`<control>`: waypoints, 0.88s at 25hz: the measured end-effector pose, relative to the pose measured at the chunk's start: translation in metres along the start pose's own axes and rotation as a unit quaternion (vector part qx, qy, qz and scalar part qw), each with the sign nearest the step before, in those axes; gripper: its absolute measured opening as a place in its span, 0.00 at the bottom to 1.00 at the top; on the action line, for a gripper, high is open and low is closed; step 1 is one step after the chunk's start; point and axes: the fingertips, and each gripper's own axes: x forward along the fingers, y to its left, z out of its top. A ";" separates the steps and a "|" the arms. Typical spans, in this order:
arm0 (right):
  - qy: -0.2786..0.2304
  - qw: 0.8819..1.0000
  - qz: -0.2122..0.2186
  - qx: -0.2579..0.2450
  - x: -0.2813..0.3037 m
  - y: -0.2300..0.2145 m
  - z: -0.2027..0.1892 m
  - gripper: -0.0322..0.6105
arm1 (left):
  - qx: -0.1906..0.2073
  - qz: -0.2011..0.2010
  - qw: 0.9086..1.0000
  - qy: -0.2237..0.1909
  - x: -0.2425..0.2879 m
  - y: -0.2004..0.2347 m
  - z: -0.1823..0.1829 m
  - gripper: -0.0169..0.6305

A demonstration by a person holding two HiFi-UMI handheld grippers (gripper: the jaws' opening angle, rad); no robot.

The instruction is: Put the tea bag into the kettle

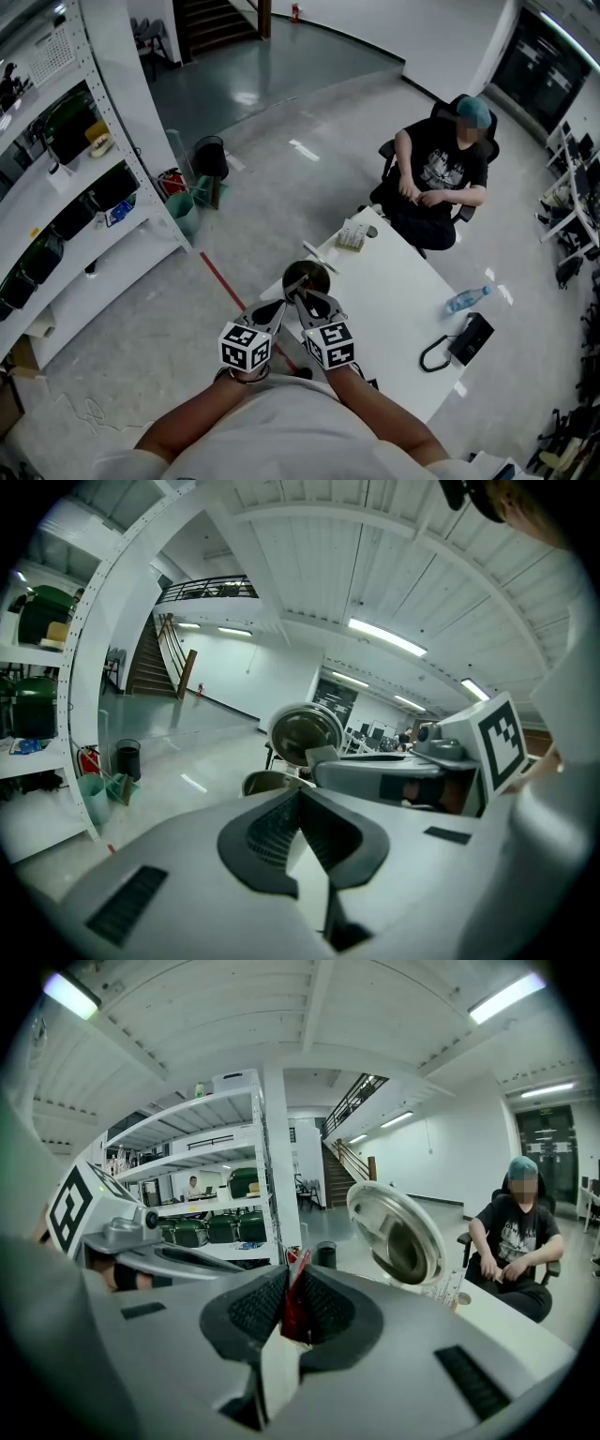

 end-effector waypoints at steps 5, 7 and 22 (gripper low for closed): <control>0.002 1.000 0.000 -0.018 0.011 -0.006 0.002 0.13 | 0.001 0.005 1.000 -0.003 0.013 0.014 0.012 0.04; 0.002 1.000 -0.007 -0.016 0.017 -0.010 0.004 0.13 | 0.005 -0.001 1.000 0.001 0.018 0.017 0.014 0.04; 0.037 0.998 -0.041 -0.002 0.056 -0.036 -0.011 0.13 | 0.015 -0.053 0.998 0.034 0.062 0.052 0.032 0.04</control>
